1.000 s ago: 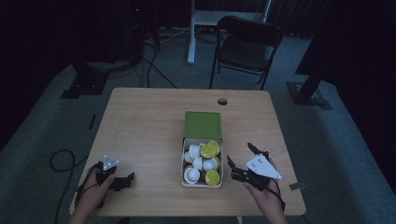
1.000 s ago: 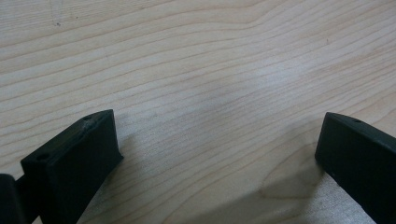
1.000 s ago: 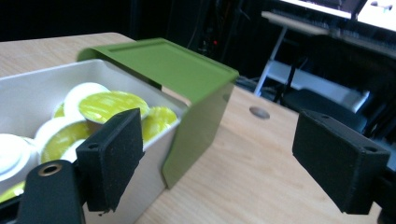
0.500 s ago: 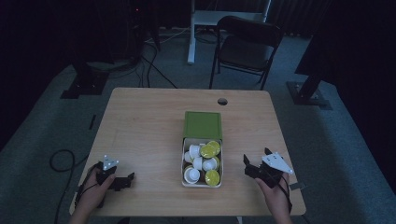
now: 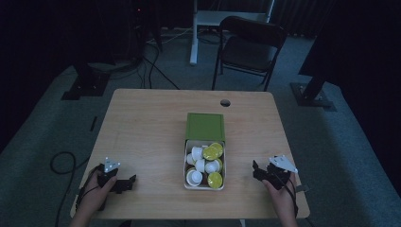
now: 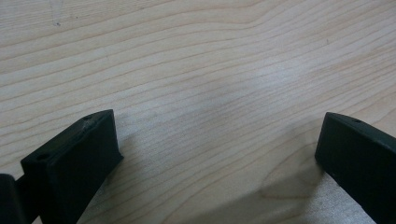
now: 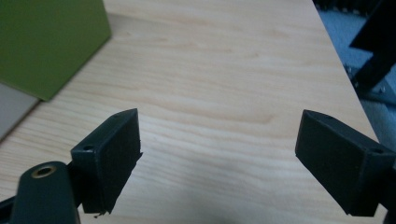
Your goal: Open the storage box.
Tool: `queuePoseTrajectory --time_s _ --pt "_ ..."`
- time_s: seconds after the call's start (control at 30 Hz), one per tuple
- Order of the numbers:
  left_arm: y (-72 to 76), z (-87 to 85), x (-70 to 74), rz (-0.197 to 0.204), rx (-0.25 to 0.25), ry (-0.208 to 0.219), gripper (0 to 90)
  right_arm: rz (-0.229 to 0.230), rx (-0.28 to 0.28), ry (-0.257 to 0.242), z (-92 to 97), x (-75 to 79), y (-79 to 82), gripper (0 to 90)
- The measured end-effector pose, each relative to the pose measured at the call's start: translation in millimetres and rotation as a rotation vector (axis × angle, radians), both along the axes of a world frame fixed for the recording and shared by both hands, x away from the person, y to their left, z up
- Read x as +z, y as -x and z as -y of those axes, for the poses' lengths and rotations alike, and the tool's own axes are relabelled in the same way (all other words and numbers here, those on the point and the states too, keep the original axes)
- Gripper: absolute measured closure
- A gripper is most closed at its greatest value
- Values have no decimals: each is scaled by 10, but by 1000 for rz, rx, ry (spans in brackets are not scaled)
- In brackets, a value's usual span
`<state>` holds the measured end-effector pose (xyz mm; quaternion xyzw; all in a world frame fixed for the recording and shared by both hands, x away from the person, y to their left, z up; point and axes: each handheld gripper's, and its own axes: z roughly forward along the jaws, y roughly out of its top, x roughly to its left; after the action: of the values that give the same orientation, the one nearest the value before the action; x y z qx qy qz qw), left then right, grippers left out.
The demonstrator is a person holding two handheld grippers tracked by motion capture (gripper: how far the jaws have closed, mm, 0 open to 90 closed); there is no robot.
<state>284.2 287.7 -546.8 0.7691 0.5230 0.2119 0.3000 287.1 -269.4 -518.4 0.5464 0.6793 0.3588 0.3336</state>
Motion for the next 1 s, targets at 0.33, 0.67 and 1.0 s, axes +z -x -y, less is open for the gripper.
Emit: queuePoseTrajectory --time_s 0.33,0.67,1.0 --pt "0 0 0 -1 0 0 0 -87 7 5 42 -102 -31 134" --pt "0 0 1 -1 0 0 0 -146 18 -5 56 -198 -62 133" --pt "0 0 1 -1 0 0 0 -180 26 24 59 -282 -69 132"
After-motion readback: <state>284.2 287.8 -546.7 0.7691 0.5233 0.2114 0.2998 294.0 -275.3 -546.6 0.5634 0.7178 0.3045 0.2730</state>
